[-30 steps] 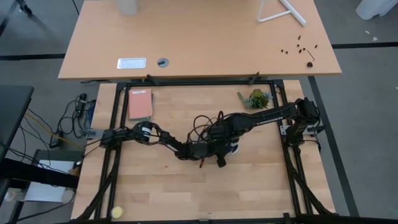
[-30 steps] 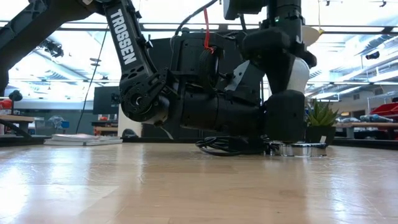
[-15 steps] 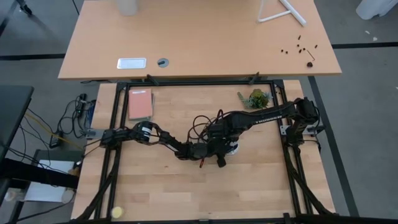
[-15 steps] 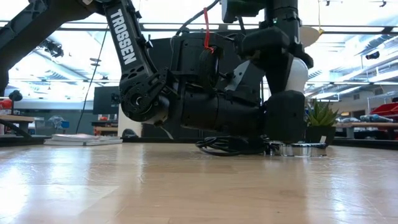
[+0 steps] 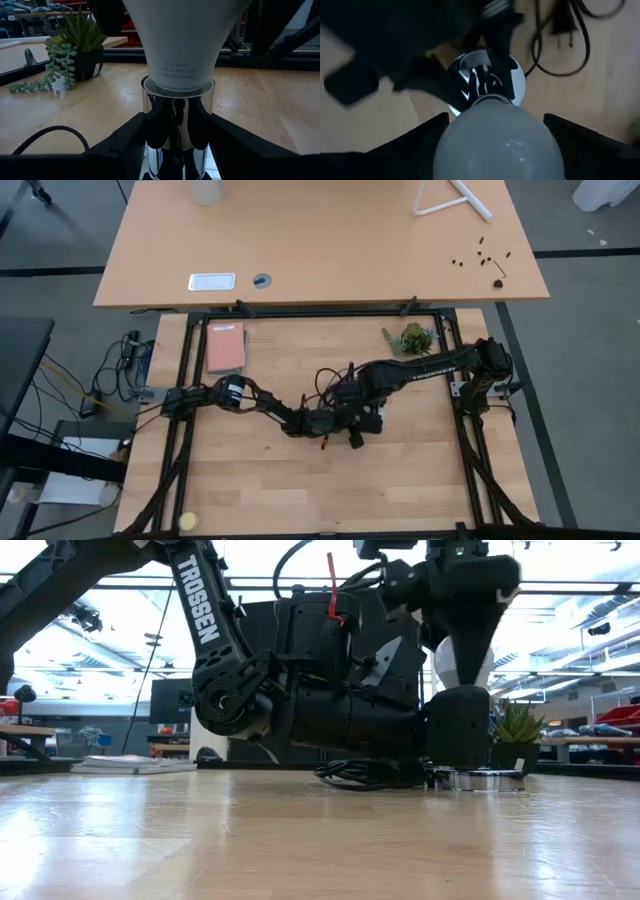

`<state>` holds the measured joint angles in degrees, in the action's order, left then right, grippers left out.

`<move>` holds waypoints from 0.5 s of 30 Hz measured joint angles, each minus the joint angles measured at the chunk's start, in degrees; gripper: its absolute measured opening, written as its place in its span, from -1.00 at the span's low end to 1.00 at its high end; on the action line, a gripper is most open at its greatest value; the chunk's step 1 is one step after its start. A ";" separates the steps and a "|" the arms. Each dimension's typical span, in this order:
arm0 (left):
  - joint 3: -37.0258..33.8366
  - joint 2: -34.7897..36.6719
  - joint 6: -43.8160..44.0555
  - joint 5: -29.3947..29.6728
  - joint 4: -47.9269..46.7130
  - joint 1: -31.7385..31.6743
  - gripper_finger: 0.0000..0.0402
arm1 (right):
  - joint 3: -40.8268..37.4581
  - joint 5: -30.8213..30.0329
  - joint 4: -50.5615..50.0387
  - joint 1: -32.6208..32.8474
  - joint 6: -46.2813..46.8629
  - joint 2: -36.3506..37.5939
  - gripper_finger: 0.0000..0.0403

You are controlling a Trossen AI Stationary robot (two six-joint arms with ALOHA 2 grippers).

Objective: Screw lightbulb
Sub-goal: Insert the lightbulb into the lamp

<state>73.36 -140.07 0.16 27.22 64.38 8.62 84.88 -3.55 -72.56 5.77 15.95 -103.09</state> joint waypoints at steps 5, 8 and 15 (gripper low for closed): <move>0.00 0.00 0.06 0.00 0.00 0.00 -0.01 | 0.06 0.03 -0.24 0.75 -18.00 0.02 0.61; 0.00 0.00 0.07 0.00 0.00 0.00 -0.01 | 0.09 0.16 -0.03 0.93 -26.02 0.07 0.58; 0.00 0.00 0.12 0.00 0.00 0.00 -0.01 | 0.11 0.19 0.16 0.96 -38.10 0.11 0.51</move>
<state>73.36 -140.07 0.28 27.22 64.38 8.62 84.99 -3.37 -72.40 6.73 -22.15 -102.98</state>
